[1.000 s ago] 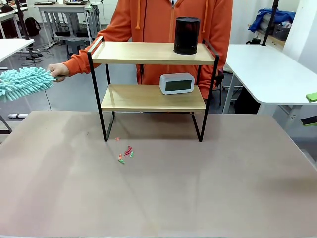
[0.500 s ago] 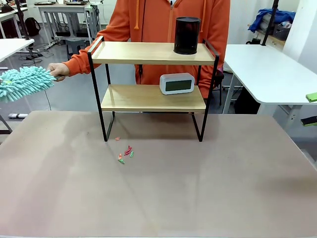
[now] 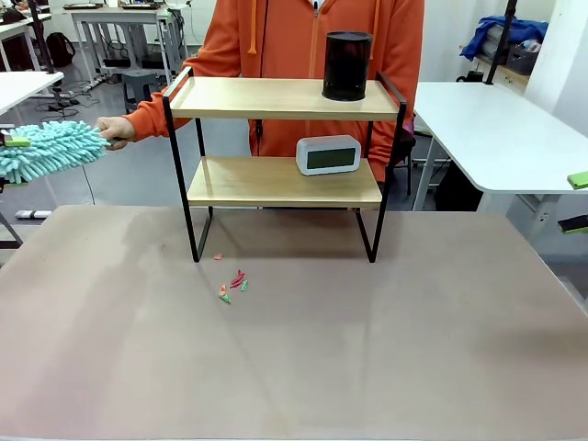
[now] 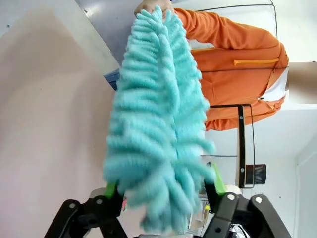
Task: Clean the shelf.
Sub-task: Hand the Duster back to the human.
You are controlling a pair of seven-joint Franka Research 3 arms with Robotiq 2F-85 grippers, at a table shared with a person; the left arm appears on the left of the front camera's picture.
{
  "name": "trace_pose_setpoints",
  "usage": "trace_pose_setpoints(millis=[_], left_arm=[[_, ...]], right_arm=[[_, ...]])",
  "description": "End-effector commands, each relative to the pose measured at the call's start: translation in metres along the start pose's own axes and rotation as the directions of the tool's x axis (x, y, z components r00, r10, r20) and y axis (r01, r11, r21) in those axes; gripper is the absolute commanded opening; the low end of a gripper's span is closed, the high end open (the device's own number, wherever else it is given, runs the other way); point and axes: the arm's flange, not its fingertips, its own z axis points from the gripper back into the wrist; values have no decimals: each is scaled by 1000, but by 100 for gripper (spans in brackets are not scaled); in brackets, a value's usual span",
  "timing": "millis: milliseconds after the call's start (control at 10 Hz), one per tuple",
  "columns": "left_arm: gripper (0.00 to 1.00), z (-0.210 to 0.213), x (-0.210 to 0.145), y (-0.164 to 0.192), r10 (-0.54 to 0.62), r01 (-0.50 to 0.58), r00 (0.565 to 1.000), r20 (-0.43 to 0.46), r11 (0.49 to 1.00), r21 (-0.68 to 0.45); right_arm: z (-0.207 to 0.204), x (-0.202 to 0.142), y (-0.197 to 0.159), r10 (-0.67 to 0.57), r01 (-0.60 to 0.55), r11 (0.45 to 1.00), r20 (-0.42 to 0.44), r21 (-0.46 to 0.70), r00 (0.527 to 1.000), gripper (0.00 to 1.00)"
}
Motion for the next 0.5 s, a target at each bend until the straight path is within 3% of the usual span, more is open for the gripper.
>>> trace_pose_setpoints(millis=[0,100,200,300,400], left_arm=[[100,14,-8,-8,-1,-2,998,-56,999,-54],[100,18,-15,-12,29,-43,990,-137,994,-102],[100,15,-33,-17,51,-96,960,-275,984,-150],[100,4,-51,-21,74,-164,902,-426,970,-179],[100,-15,-71,-20,83,-185,854,-513,971,-150]], right_arm=[[2,-2,-1,22,-22,1000,-9,-7,1000,100],[2,-2,-1,22,-22,1000,-9,-7,1000,100],[2,-2,-1,22,-22,1000,-9,-7,1000,100],[2,-2,-1,22,-22,1000,-9,-7,1000,100],[2,-2,-1,22,-22,1000,-9,-7,1000,100]])
